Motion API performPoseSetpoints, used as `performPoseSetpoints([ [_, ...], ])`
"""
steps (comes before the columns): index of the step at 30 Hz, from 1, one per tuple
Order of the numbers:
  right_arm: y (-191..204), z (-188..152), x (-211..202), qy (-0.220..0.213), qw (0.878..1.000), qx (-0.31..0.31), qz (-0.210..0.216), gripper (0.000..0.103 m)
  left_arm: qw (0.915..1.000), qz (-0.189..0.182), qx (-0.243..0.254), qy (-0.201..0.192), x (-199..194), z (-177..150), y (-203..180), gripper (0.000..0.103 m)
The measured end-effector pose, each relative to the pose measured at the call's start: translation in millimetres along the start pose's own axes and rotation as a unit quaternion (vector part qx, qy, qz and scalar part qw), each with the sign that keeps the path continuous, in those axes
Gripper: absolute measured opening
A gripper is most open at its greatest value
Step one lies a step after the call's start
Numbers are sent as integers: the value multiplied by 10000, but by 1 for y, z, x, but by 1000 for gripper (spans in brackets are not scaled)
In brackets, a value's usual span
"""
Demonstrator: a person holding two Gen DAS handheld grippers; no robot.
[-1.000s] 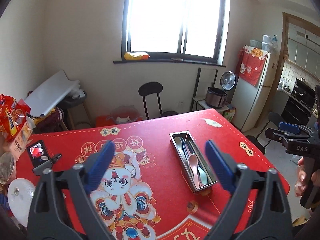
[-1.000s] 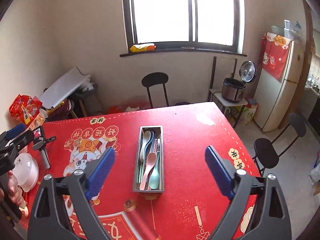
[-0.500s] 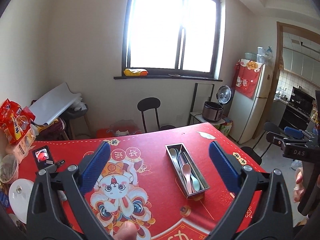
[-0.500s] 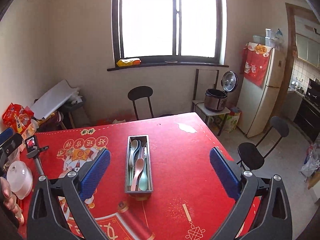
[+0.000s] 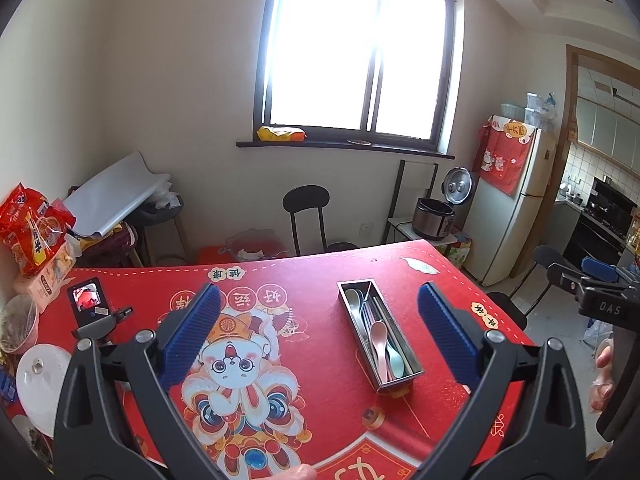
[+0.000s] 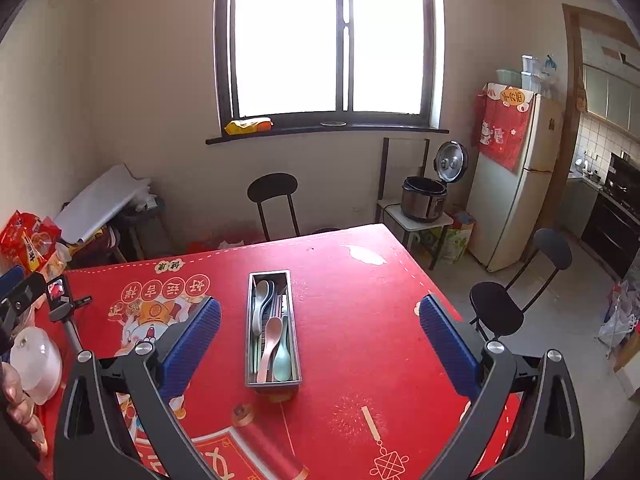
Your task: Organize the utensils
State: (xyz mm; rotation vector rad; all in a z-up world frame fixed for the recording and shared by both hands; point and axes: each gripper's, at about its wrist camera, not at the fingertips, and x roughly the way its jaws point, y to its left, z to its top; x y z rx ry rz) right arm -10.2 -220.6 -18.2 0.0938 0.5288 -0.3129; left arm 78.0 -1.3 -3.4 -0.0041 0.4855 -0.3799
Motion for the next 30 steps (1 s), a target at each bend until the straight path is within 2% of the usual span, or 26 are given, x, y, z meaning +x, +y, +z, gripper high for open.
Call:
performPoseSetpoints([
  [30, -6, 1, 4, 61, 9998, 87, -179, 97, 9999, 29, 68, 153, 6, -2, -4, 97],
])
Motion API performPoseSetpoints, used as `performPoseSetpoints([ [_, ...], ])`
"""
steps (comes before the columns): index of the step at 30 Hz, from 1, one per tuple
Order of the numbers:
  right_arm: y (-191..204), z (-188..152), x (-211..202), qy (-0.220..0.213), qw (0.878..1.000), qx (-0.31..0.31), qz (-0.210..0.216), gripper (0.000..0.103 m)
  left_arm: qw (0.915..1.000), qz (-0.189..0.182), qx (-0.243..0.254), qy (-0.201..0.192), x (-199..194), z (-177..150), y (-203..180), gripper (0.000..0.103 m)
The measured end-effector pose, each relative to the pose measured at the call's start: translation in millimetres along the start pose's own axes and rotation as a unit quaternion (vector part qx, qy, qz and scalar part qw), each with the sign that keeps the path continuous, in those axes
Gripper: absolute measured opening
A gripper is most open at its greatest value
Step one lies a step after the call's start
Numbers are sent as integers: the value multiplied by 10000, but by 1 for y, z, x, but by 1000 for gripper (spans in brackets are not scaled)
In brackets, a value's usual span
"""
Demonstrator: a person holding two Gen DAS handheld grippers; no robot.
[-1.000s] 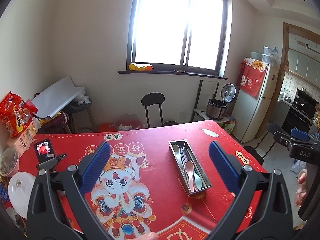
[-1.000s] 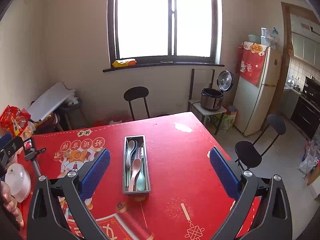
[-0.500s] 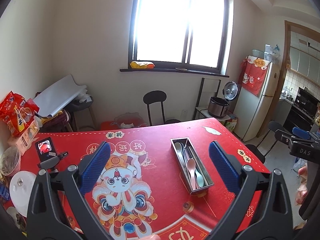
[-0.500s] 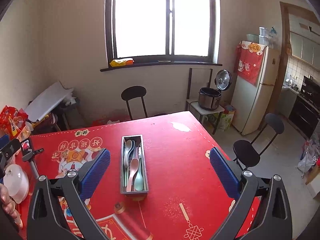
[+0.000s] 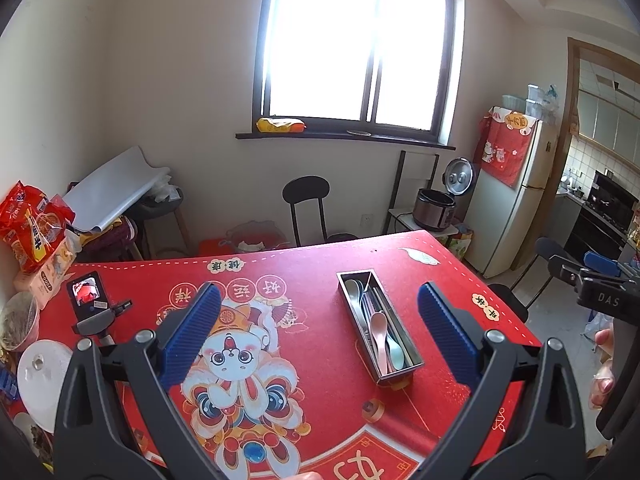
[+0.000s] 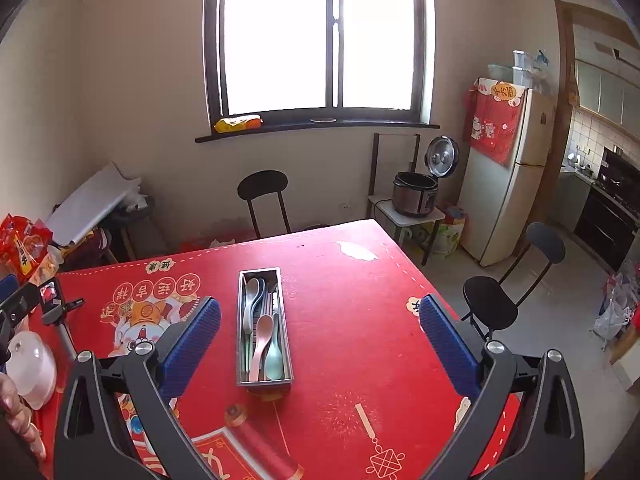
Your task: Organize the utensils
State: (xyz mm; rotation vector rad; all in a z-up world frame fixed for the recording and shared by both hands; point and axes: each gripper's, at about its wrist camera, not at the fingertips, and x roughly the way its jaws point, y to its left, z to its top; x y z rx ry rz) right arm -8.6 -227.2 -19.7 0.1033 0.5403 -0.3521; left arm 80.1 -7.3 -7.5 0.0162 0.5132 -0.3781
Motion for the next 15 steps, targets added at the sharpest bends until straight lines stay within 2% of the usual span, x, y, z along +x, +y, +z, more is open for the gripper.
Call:
performPoseSetpoints([
  [15, -4, -3, 3, 69, 9999, 116, 20, 97, 10000, 4, 44, 68, 4, -3, -2, 97],
])
